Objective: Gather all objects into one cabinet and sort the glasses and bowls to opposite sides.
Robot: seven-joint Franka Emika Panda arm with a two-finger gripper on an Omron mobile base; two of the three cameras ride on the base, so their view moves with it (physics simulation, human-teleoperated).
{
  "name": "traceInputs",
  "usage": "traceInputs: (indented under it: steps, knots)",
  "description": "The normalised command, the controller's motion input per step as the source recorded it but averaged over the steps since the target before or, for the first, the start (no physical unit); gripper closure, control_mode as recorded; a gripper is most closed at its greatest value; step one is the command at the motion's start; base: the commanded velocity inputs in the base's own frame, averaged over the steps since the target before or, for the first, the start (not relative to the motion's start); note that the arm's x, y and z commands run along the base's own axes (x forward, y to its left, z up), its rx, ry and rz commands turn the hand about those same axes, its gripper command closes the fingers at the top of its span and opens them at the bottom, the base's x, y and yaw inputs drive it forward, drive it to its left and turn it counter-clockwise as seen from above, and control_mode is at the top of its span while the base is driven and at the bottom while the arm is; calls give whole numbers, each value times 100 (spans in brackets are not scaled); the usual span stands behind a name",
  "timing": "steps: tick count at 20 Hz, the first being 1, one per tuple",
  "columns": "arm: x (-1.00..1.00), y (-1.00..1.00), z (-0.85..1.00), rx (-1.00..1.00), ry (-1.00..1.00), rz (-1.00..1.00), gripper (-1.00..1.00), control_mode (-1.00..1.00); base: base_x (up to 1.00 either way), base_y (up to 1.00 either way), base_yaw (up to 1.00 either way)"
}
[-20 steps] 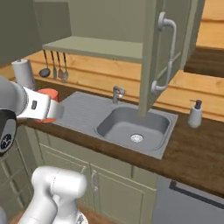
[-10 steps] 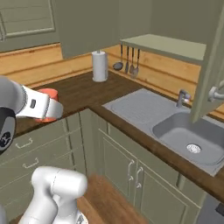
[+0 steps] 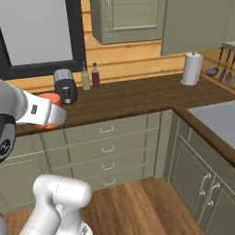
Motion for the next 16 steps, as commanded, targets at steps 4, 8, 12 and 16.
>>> traceInputs:
  steps: [4,8,12,16]
  knots:
    - [0,0,0,0,0,0,100,100,-73,56,68]
    - [0,0,0,0,0,0,100,100,-56,71,73]
    - [0,0,0,0,0,0,100,100,-35,69,80]
    - [0,0,0,0,0,0,100,100,-17,59,82]
